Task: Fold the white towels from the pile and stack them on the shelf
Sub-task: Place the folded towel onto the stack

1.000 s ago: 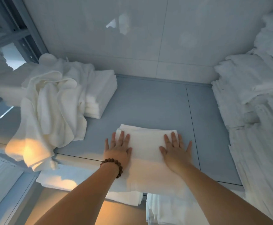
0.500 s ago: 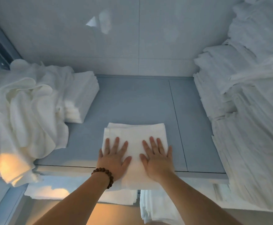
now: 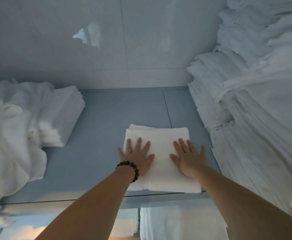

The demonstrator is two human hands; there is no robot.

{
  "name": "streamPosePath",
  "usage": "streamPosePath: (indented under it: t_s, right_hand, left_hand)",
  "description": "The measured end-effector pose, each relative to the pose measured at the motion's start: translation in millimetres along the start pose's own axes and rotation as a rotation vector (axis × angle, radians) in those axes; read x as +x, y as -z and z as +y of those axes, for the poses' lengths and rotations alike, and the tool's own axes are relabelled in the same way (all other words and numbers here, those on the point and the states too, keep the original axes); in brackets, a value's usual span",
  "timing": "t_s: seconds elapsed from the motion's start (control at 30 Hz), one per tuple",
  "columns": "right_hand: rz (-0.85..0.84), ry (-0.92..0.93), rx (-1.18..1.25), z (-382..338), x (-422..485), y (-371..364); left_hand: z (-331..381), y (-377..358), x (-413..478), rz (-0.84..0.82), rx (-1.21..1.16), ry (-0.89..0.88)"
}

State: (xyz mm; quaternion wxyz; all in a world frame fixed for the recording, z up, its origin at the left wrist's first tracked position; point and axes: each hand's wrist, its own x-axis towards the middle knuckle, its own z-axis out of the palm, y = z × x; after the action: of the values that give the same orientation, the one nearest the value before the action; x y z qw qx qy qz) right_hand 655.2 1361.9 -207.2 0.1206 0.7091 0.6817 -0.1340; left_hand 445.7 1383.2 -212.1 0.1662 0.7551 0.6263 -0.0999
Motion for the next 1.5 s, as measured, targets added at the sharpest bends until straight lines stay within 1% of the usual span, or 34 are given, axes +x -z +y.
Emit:
streamPosePath:
  t_s: [0.07,0.13,0.2,0.3,0.4,0.47,0.6,0.73,1.0,1.13,1.5]
  right_hand:
    - [-0.006,-0.023,0.022,-3,-1,6]
    - [0.051,-0.027,0.109,-21,-9,5]
    - [0.099,0.018,0.13,-47,-23,-5]
    - [0.125,0.028,0.131,-72,-42,-27]
    - [0.215,0.035,0.142,-69,-50,-38]
    - [0.246,0.039,0.141,-60,-52,-41]
    - [0.257,0.007,0.124,-43,-56,-46]
    - [0.258,0.017,0.119,-33,-54,-48]
    - [0.259,0.057,0.1,14,-19,-33]
    - [0.299,0.078,0.081,36,13,-21]
    - [0.436,0.075,0.079,71,112,1]
  left_hand:
    - [5,5,-4,0.026,0.026,0.017]
    - [13,3,-14,0.104,0.039,-0.039]
    - [23,-3,-26,0.174,0.017,-0.11]
    - [25,-21,-38,0.193,-0.025,-0.125]
    - [6,-33,-44,0.239,0.027,-0.156]
    - [-4,-37,-47,0.266,0.041,-0.168]
    - [-10,-44,-56,0.293,0.041,-0.167]
    - [-2,-46,-54,0.282,0.045,-0.149]
    - [41,-32,-15,0.277,0.068,-0.135]
    - [58,-24,21,0.285,0.06,-0.132]
    - [77,2,124,0.338,0.06,-0.132]
